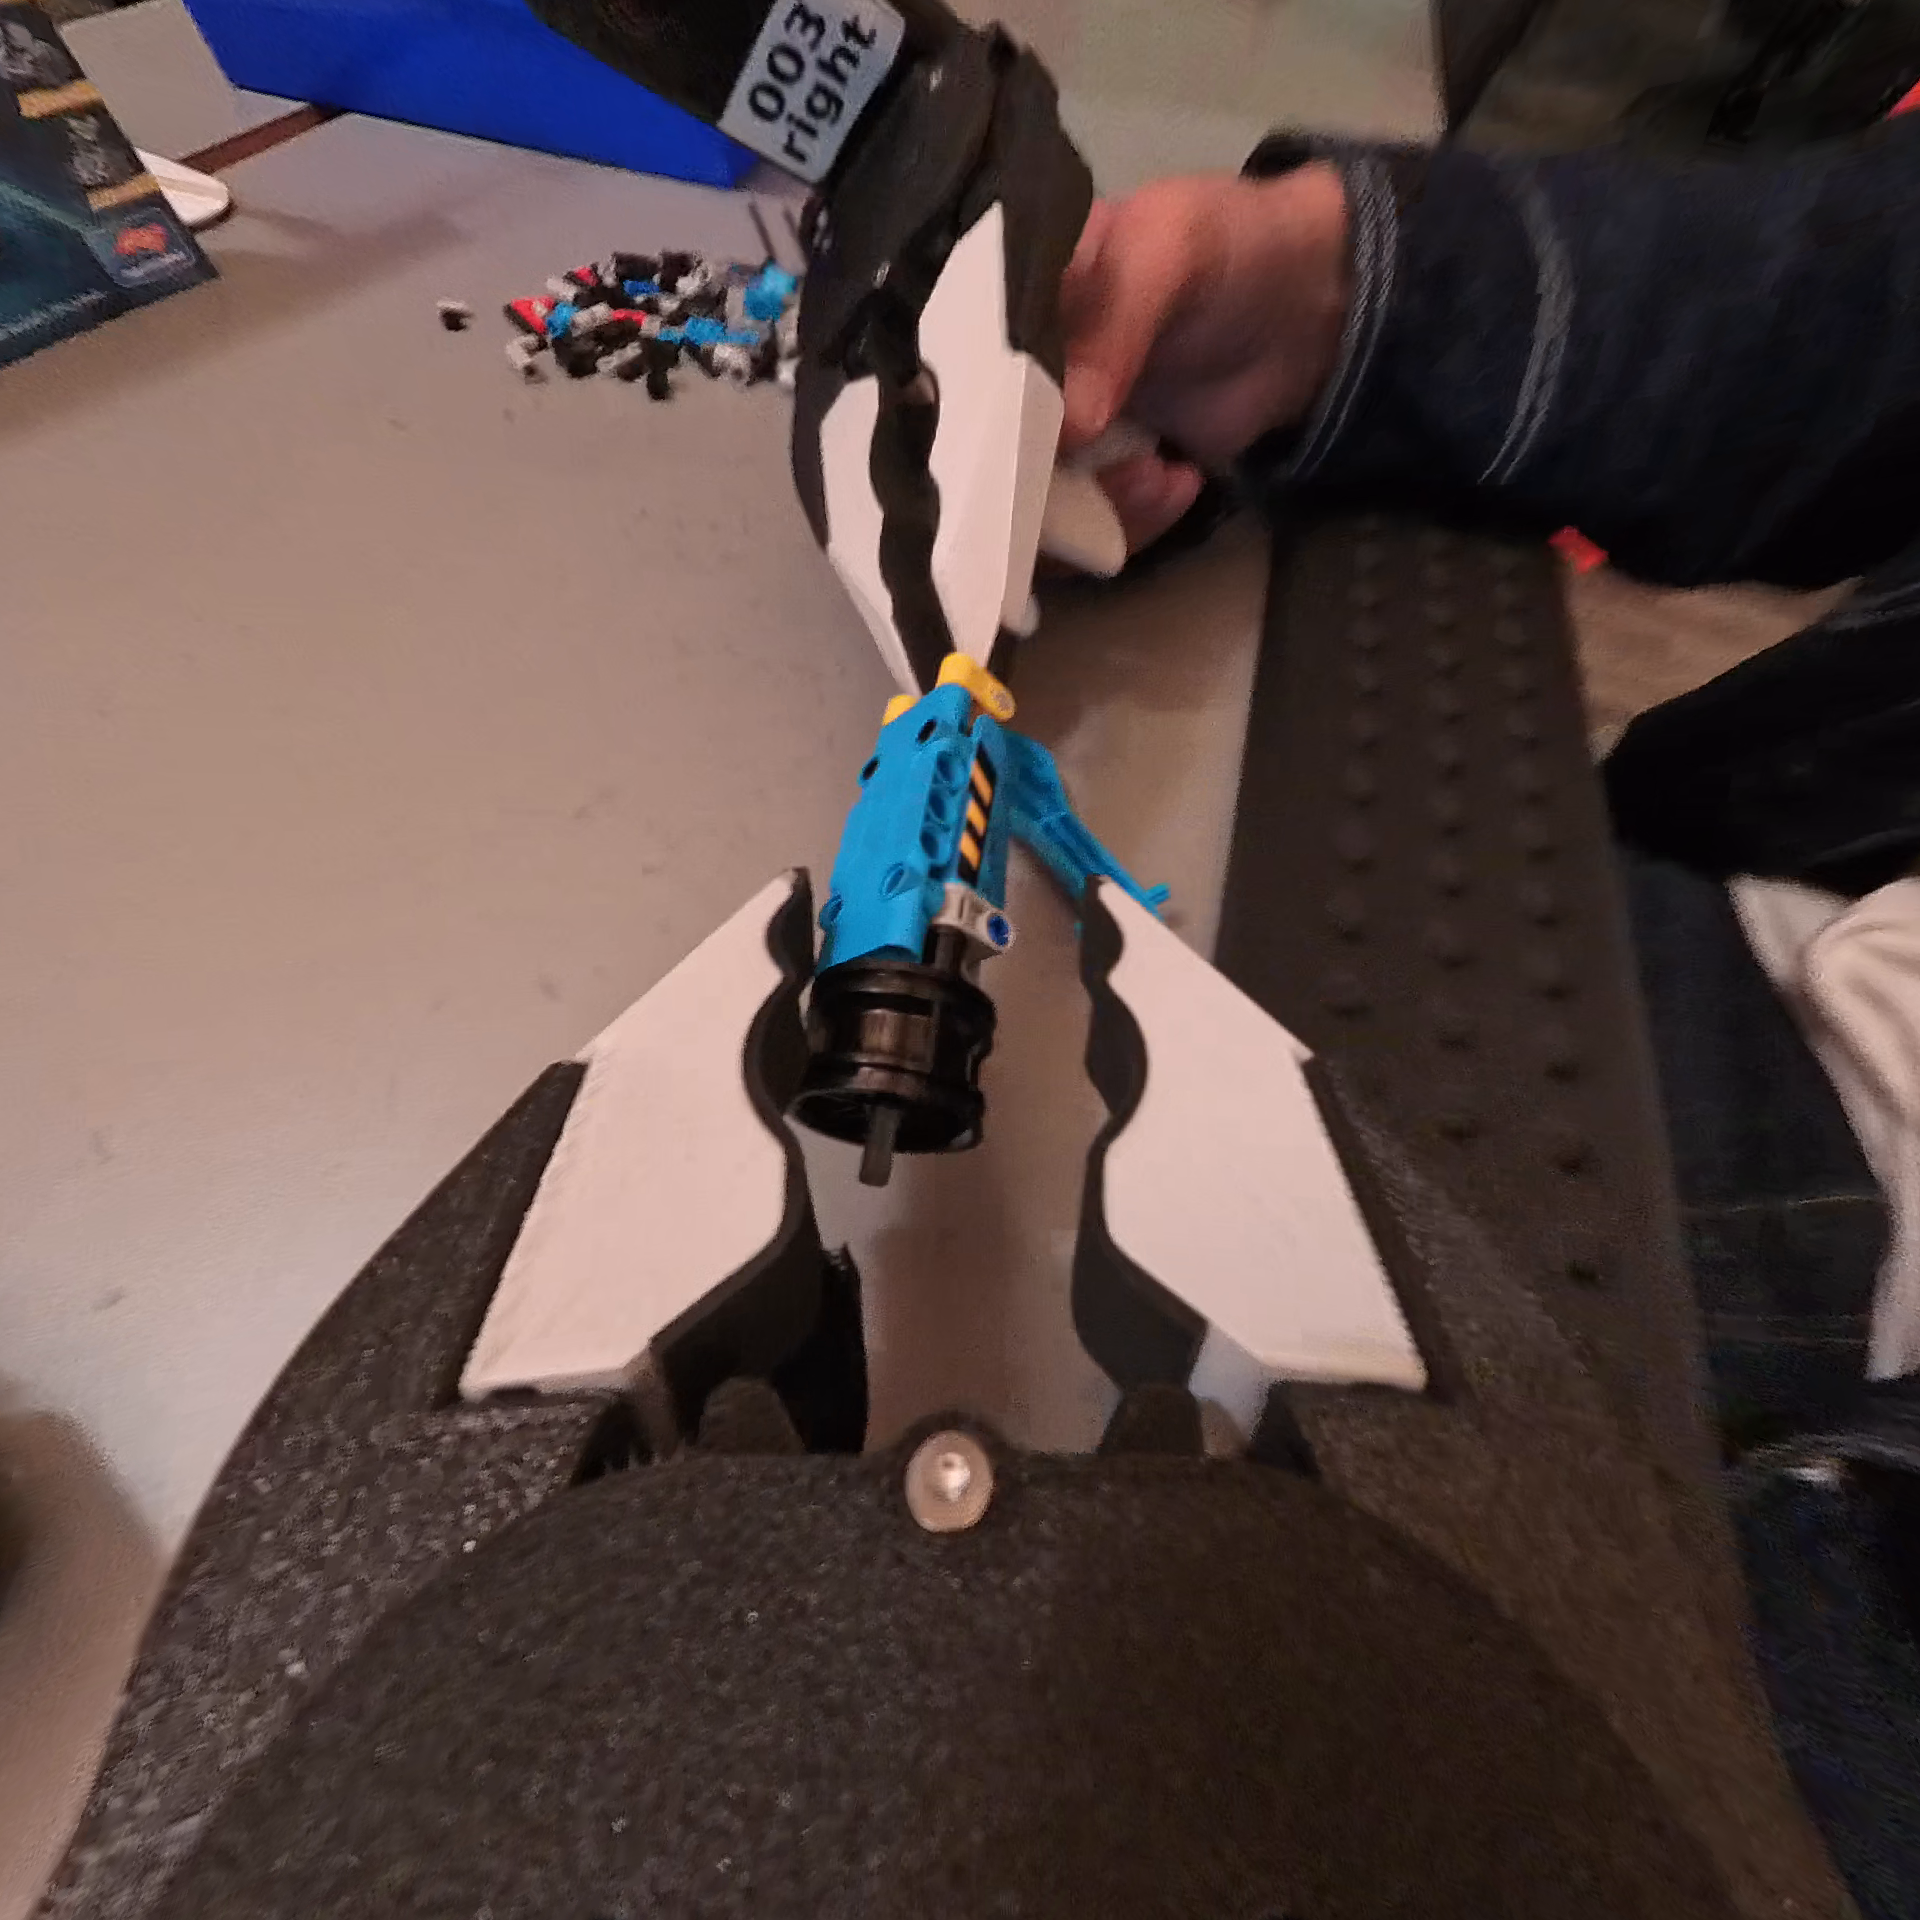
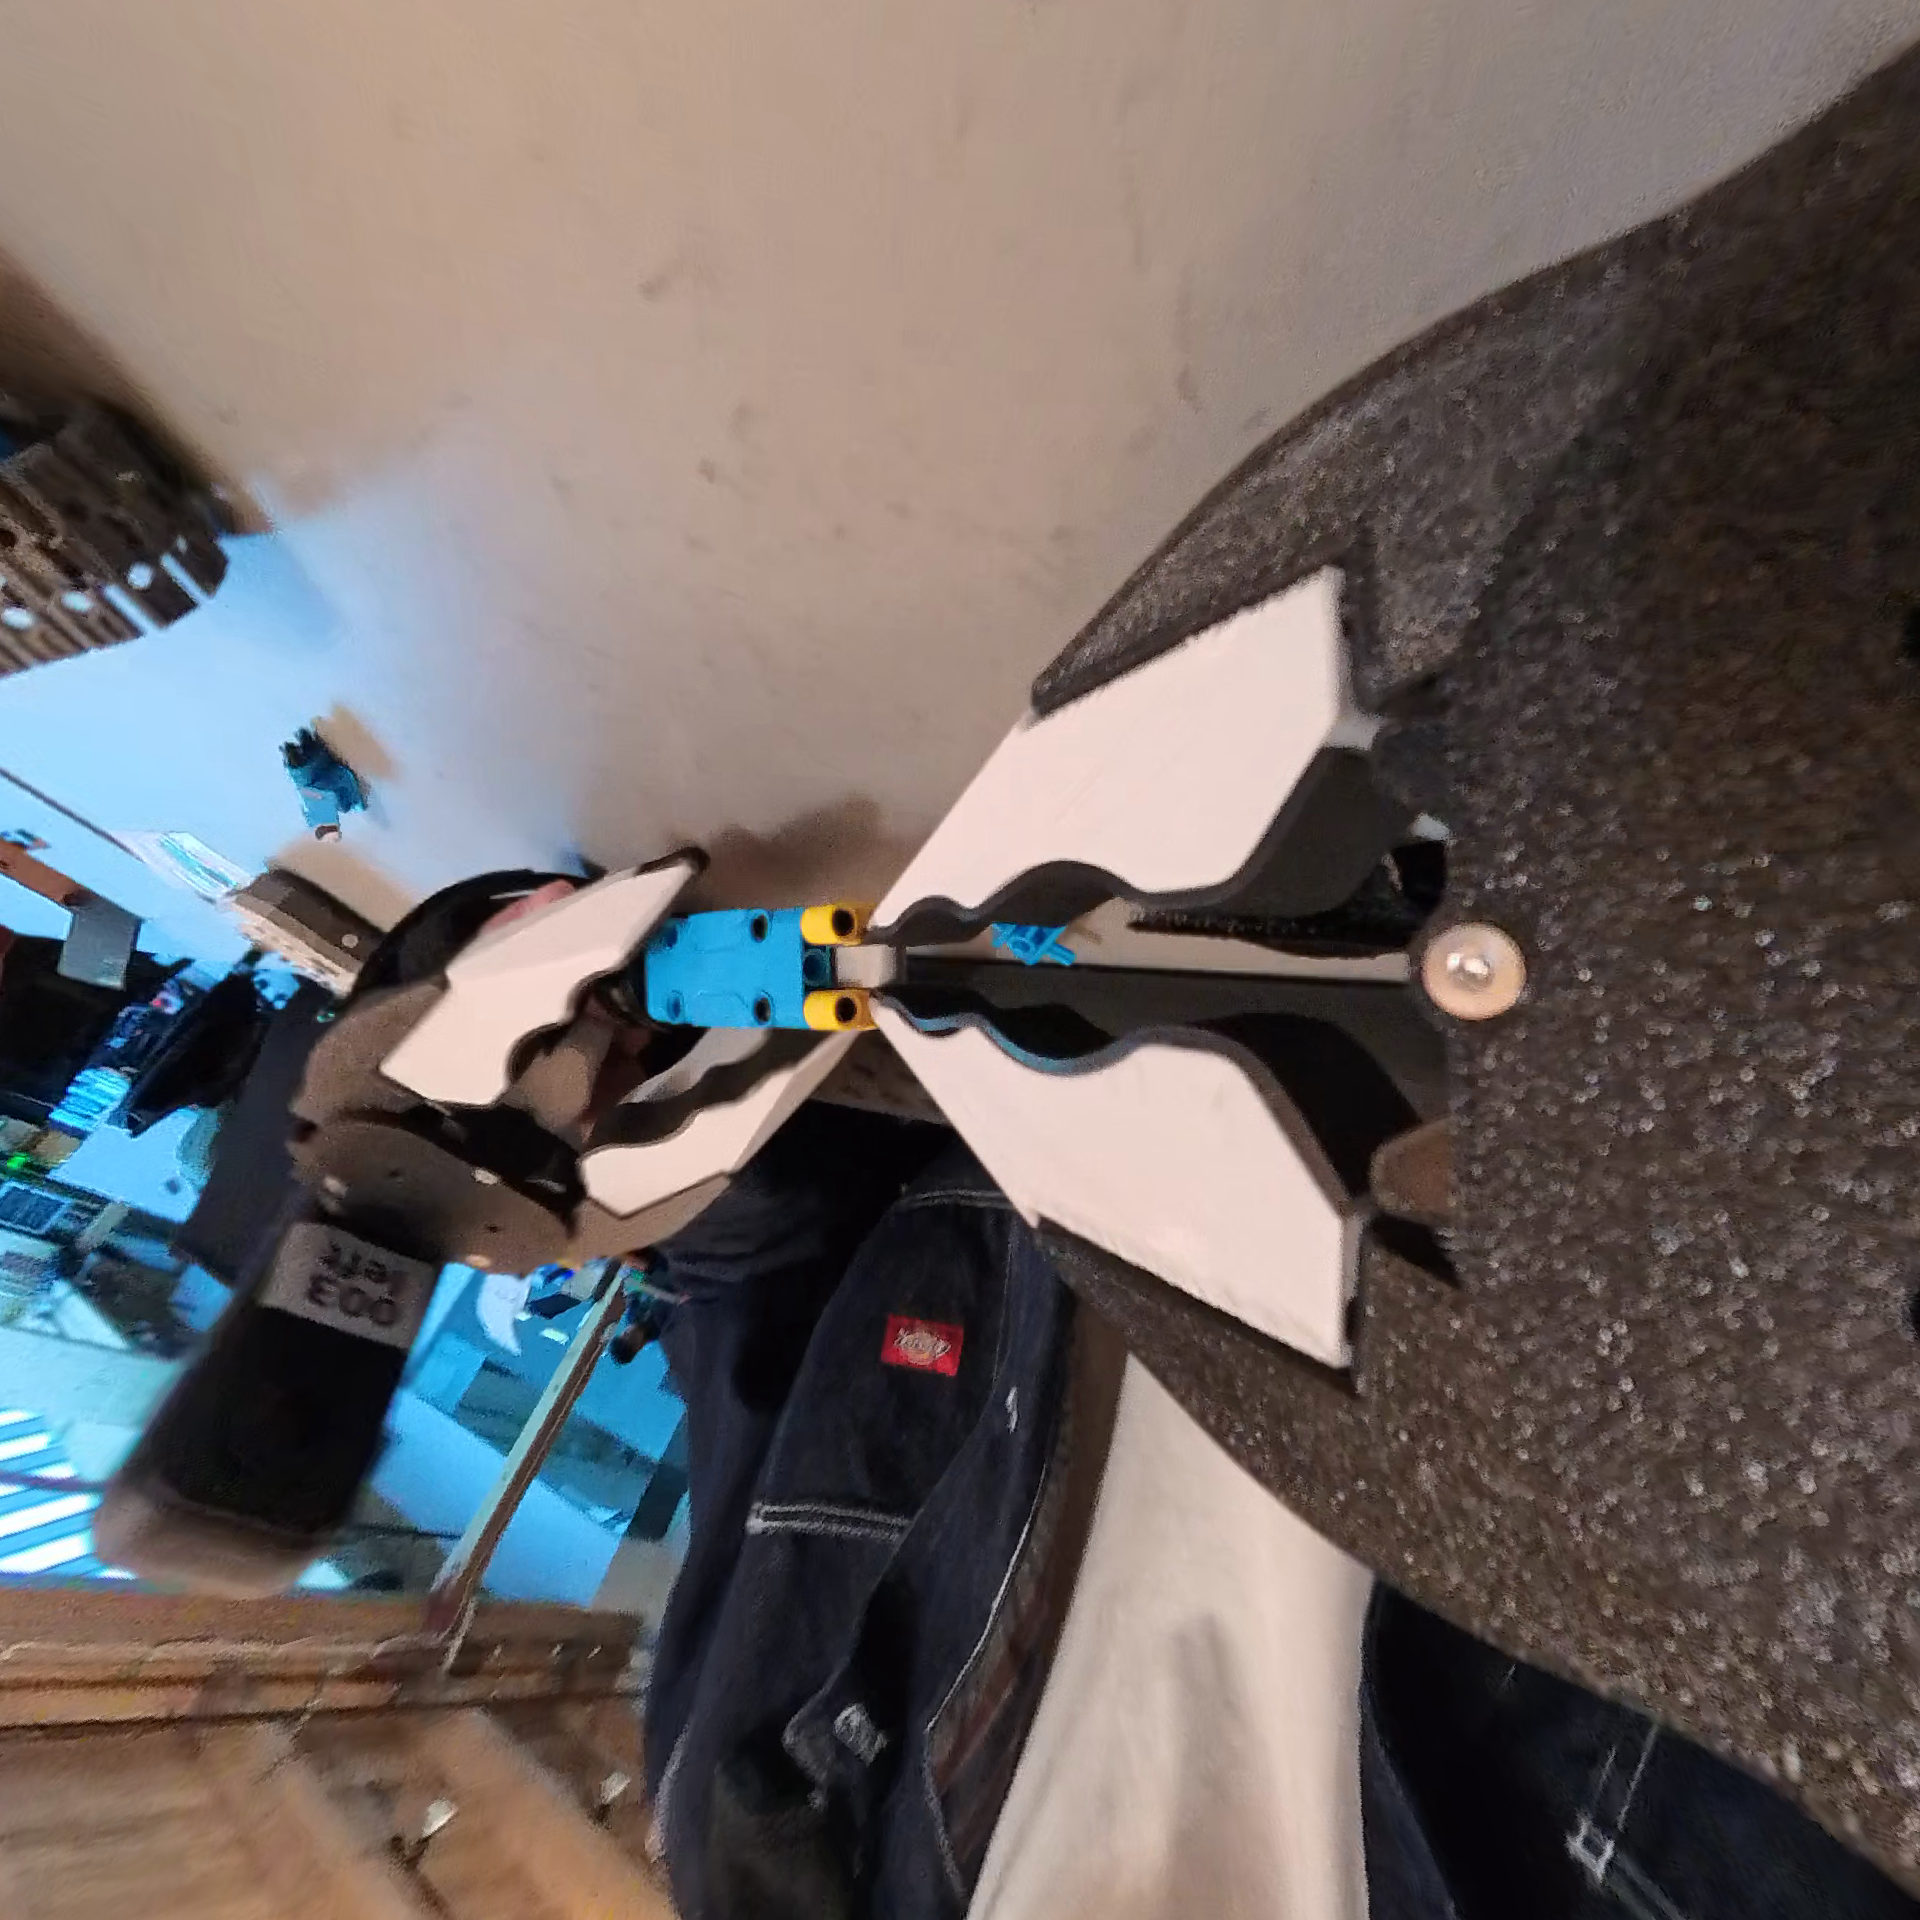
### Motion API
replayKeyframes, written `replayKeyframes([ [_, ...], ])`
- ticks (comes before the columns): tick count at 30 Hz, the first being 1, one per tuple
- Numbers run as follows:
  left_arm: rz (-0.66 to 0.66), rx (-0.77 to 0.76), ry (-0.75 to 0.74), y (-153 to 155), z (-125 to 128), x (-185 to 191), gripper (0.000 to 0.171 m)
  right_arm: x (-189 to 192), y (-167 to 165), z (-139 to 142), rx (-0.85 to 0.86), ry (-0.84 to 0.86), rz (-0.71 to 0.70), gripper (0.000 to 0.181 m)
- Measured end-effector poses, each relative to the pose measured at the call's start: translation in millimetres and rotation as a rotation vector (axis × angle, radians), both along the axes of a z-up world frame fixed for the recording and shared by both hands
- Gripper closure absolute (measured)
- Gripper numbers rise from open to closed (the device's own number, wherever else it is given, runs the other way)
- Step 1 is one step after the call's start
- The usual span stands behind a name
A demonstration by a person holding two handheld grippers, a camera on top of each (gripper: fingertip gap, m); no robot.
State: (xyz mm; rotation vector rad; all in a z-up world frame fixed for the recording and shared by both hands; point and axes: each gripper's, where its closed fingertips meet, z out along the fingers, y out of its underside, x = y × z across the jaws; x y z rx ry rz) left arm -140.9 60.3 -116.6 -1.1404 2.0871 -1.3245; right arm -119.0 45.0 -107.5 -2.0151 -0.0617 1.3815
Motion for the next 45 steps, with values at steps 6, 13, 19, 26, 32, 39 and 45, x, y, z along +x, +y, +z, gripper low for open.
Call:
replayKeyframes([
  [6,0.0,-0.023,0.006,2,2,-1,0.138,2,4,13,0.098,-0.029,-0.034,0.174],
  [13,0.009,-0.487,0.162,13,24,2,0.138,13,14,59,0.522,-0.366,-0.2,0.153],
  [19,-0.068,-0.6,0.189,8,32,-5,0.138,5,23,45,0.622,-0.759,-0.24,0.147],
  [26,-0.101,-0.524,0.206,-2,26,-8,0.138,-6,22,28,0.461,-0.586,-0.144,0.163],
  [32,-0.043,-0.325,0.153,-4,11,-2,0.129,7,22,21,0.236,-0.274,-0.177,0.163],
  [39,0.016,-0.311,0.143,4,9,3,0.138,21,30,17,0.265,-0.384,-0.262,0.16],
  [45,0.043,-0.339,0.153,8,10,5,0.139,23,29,22,0.278,-0.371,-0.275,0.165],
])
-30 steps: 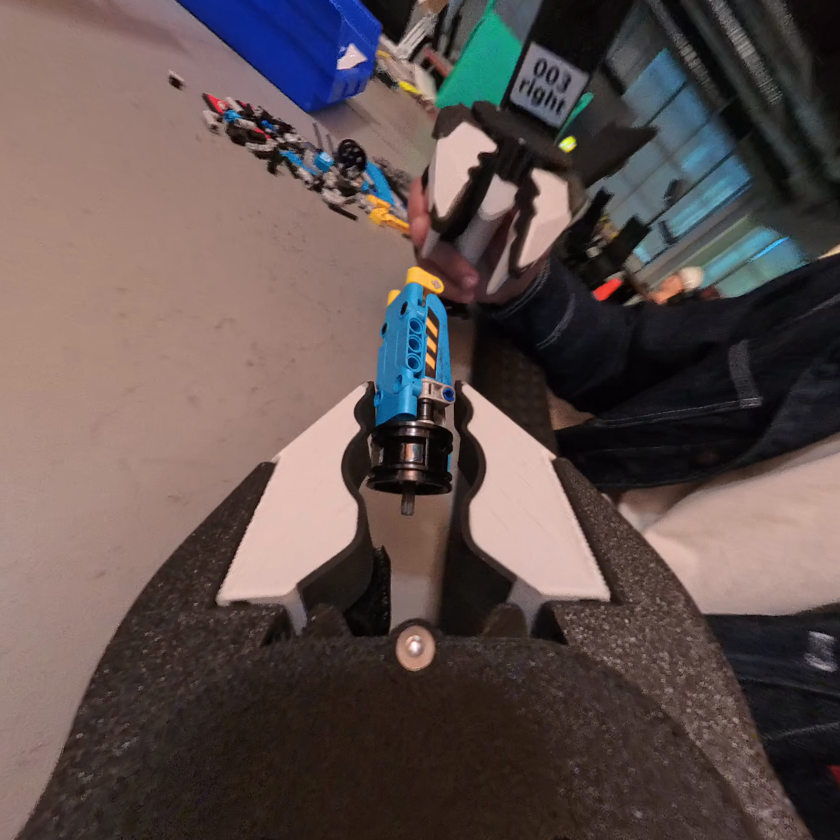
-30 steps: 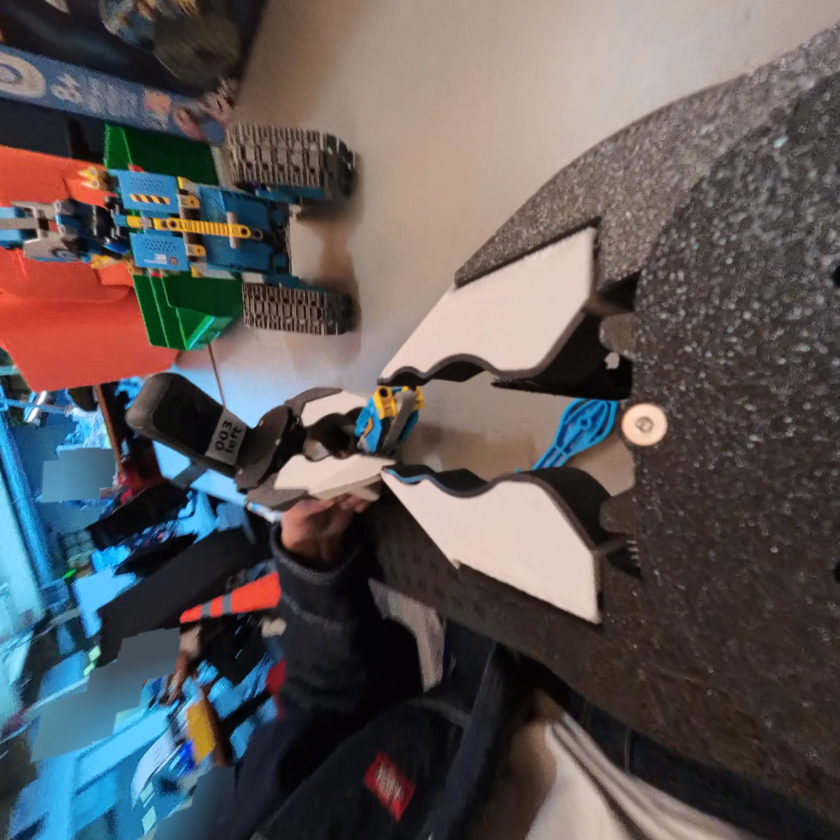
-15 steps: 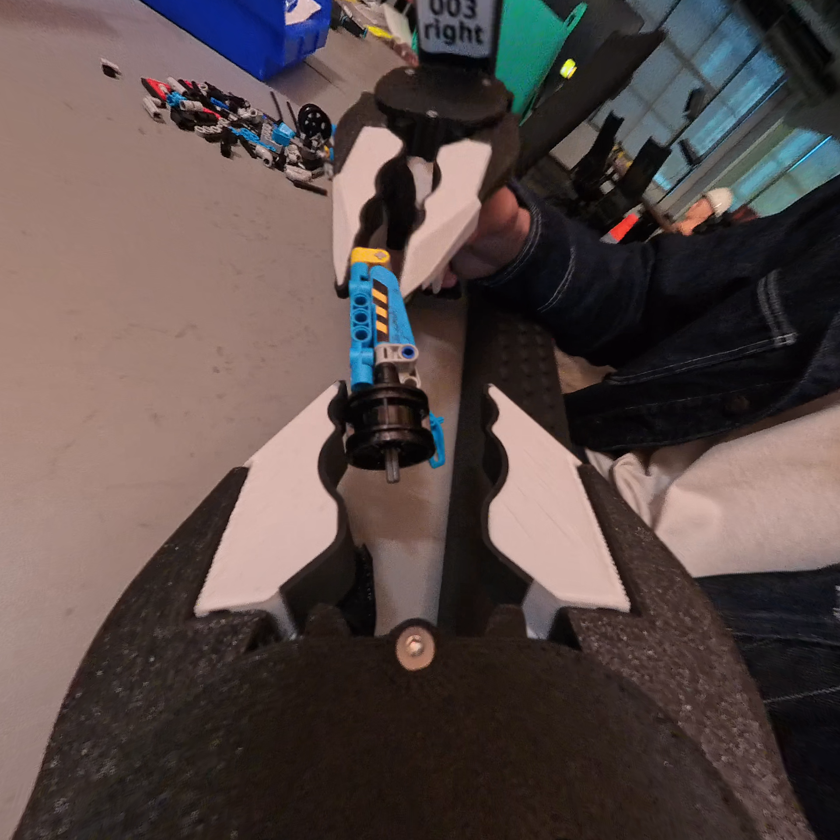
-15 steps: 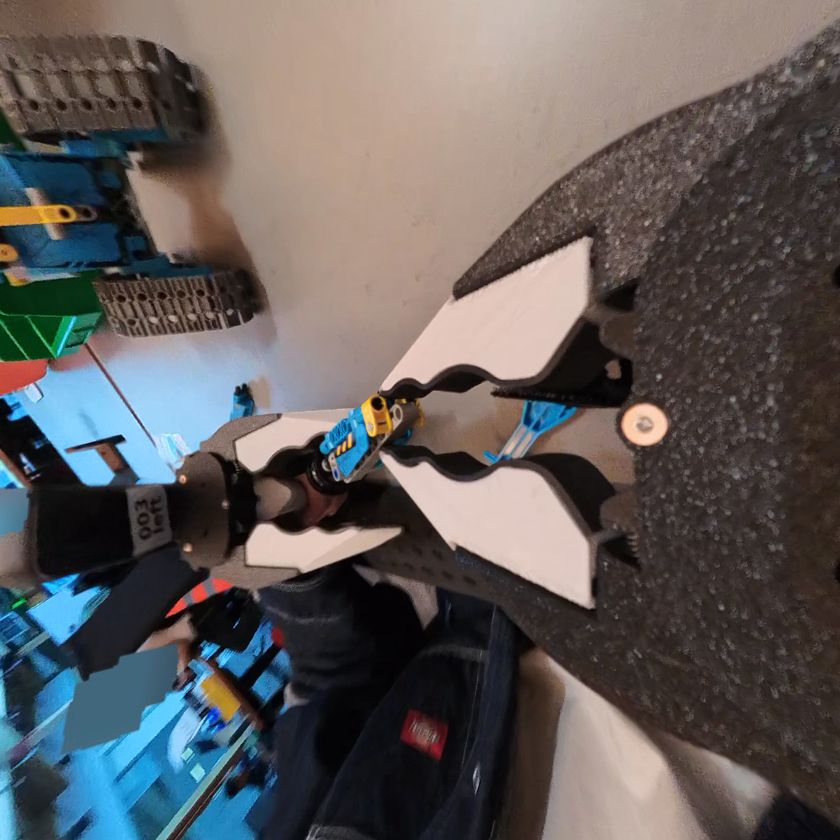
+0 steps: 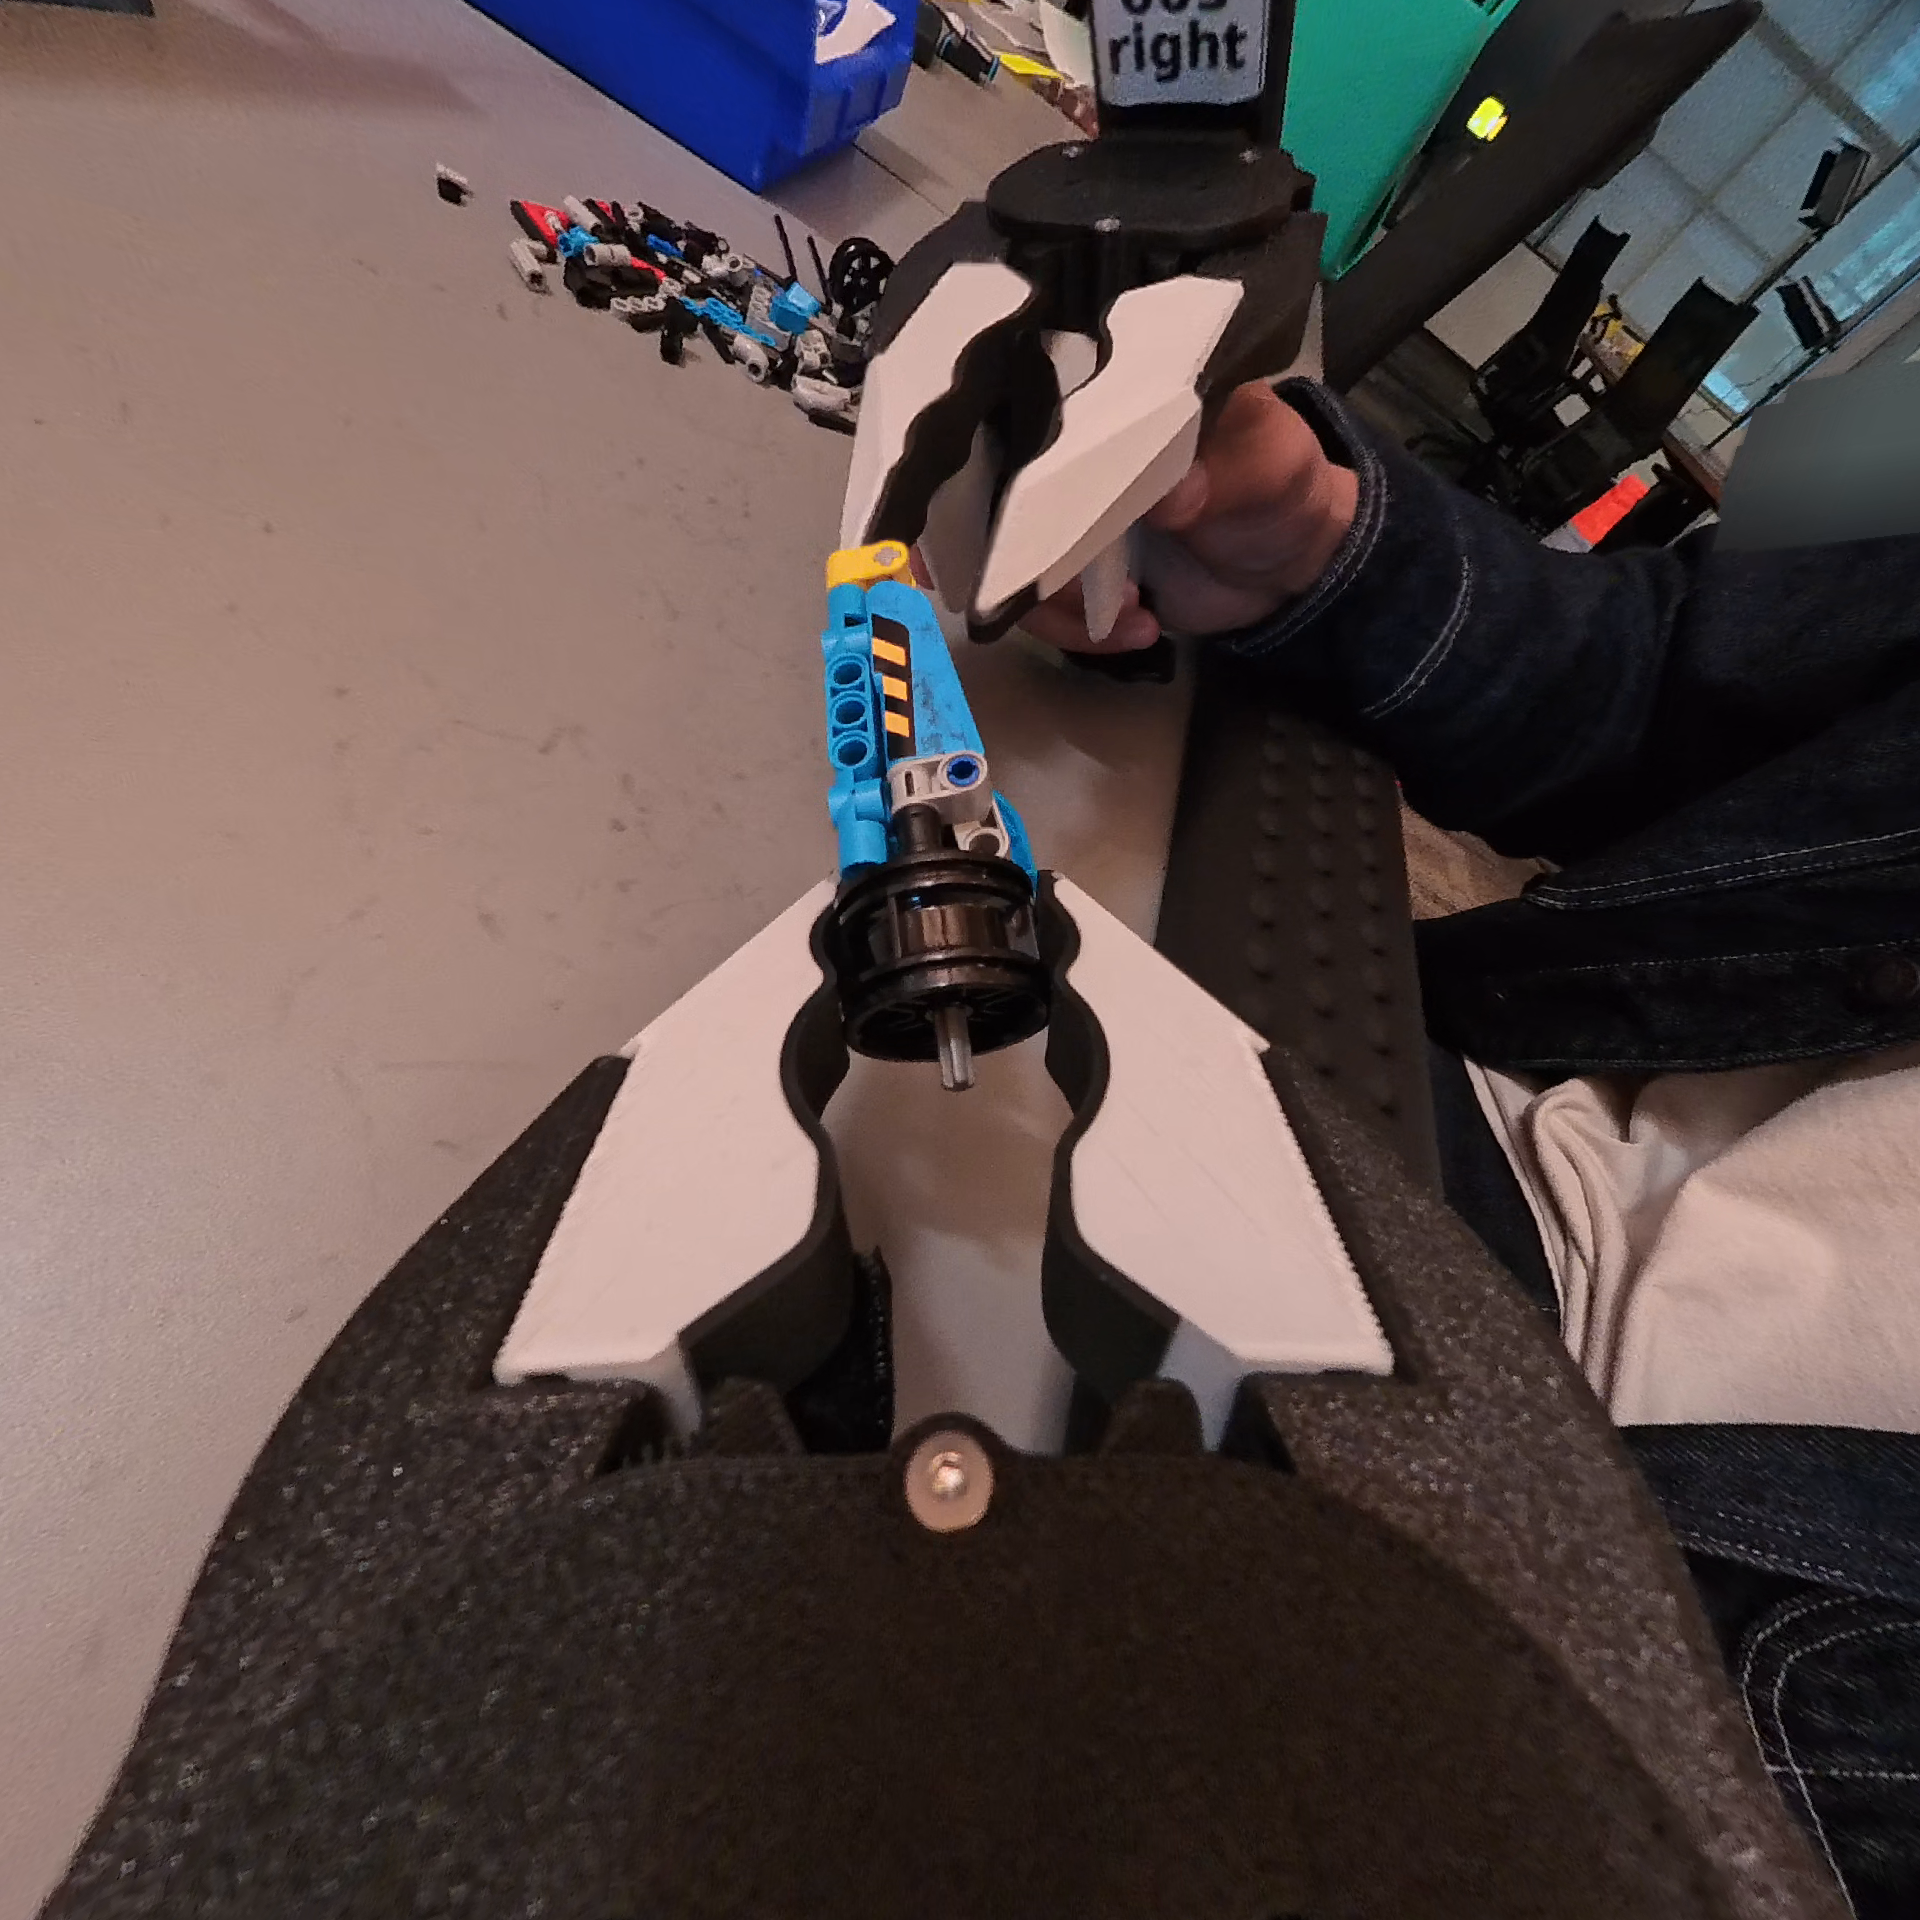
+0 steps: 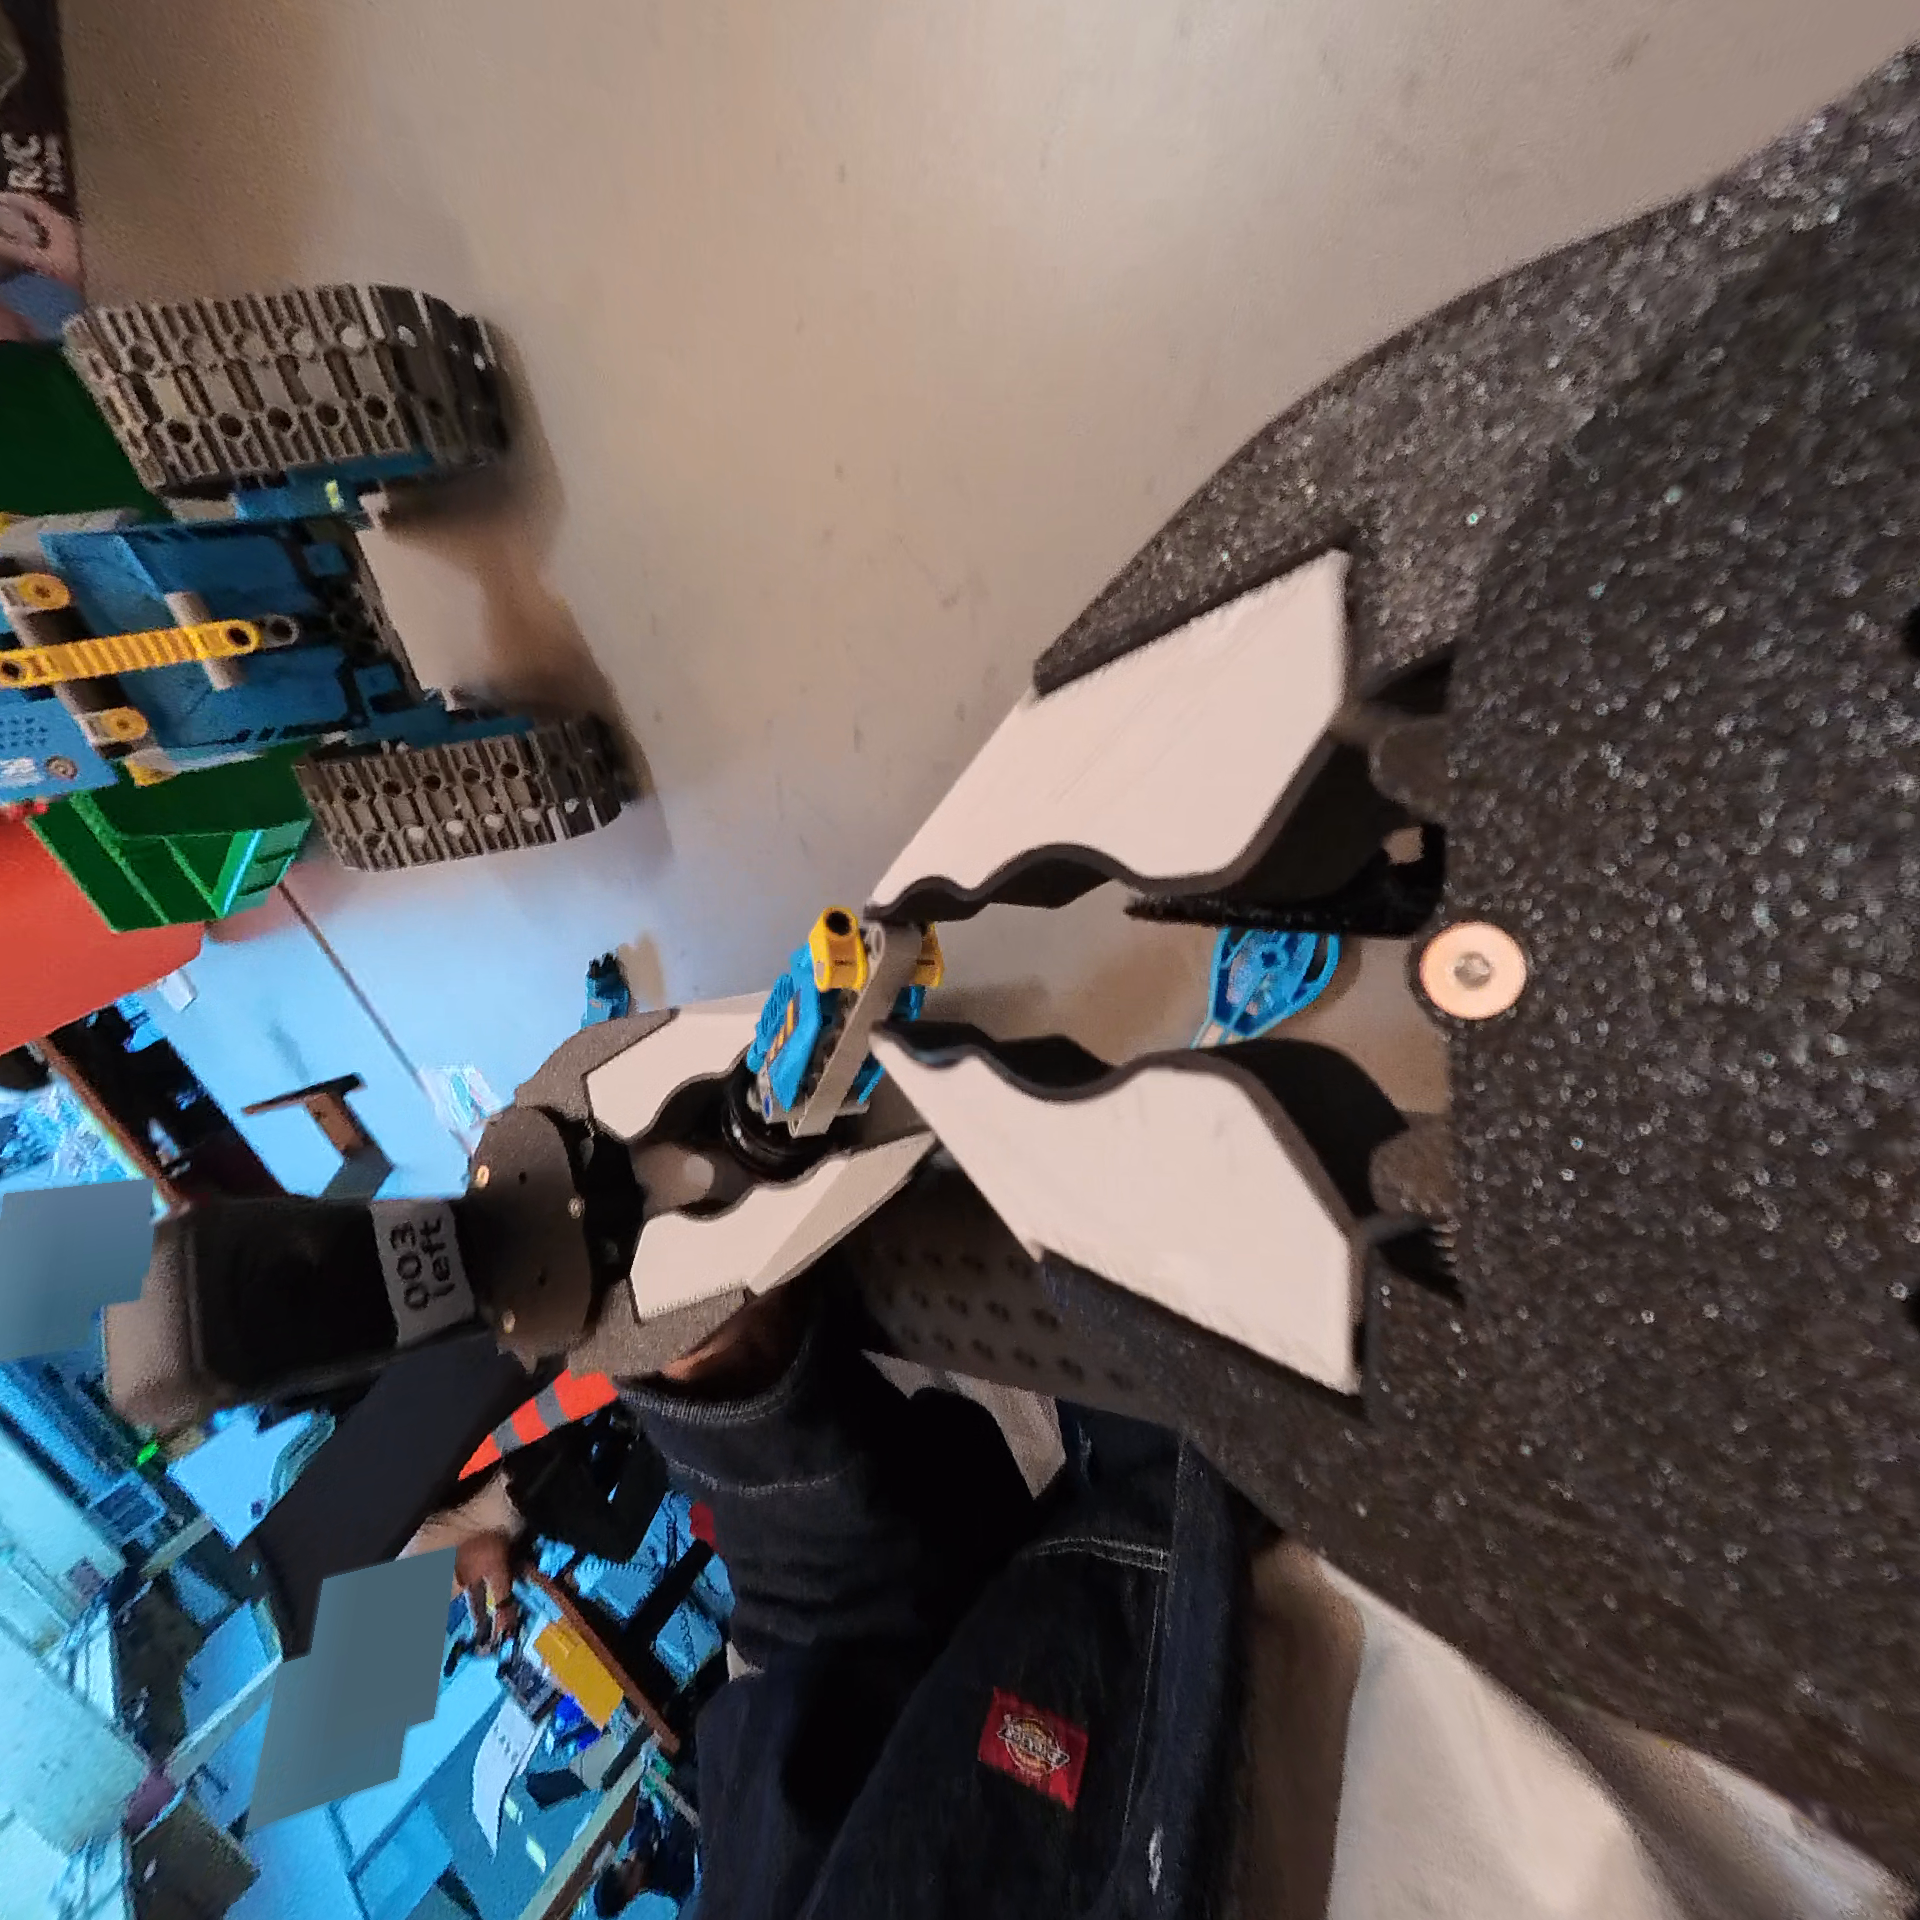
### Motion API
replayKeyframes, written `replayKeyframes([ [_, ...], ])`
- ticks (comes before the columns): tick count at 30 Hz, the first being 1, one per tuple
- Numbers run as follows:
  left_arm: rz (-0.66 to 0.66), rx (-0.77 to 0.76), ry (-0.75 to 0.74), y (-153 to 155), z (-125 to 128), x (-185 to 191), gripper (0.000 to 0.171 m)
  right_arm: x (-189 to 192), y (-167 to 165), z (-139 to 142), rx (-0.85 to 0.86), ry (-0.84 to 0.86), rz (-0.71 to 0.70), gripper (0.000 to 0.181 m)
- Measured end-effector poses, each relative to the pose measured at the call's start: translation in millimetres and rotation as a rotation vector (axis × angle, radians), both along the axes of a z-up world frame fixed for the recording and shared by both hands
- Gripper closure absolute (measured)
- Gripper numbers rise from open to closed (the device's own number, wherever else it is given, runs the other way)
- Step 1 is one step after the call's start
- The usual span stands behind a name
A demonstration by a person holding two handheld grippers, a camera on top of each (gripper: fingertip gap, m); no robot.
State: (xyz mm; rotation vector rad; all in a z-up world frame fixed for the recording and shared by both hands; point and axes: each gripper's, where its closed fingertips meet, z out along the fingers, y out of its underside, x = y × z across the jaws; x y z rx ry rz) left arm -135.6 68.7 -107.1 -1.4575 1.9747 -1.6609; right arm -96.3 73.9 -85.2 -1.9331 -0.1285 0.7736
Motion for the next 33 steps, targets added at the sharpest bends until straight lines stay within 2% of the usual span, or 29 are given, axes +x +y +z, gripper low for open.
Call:
replayKeyframes([
  [1,0.01,0.013,0.005,0,-2,2,0.139,3,1,-4,-0.014,-0.03,-0.018,0.169],
  [8,0.172,0.134,0.037,10,-15,20,0.14,21,7,-13,-0.081,-0.186,-0.188,0.168],
  [11,0.213,0.198,0.047,11,-20,25,0.14,29,8,-20,-0.103,-0.345,-0.267,0.168],
  [12,0.197,0.217,0.047,7,-22,25,0.14,32,8,-24,-0.12,-0.416,-0.281,0.176],
  [15,0.176,0.265,0.045,4,-25,24,0.139,16,6,-23,-0.064,-0.445,-0.178,0.181],
  [18,0.19,0.2,0.035,10,-19,24,0.139,16,2,-13,-0.022,-0.351,-0.134,0.181],
  [21,0.145,0.062,-0.003,6,-3,19,0.139,29,-3,-3,0.024,-0.27,-0.138,0.181],
  [22,0.117,0.006,-0.024,2,5,17,0.139,30,-2,6,0.074,-0.222,-0.139,0.17],
  [23,0.071,-0.061,-0.055,-5,16,14,0.139,26,-2,16,0.118,-0.146,-0.119,0.156],
  [25,0.026,-0.127,-0.098,-11,29,10,0.139,10,-8,32,0.151,0.039,-0.005,0.16],
  [30,-0.021,-0.039,-0.132,-23,27,5,0.139,5,-17,39,0.162,0.107,0.052,0.171],
  [33,-0.028,-0.023,-0.145,-24,27,4,0.139,2,-22,39,0.171,0.044,0.08,0.173],
])
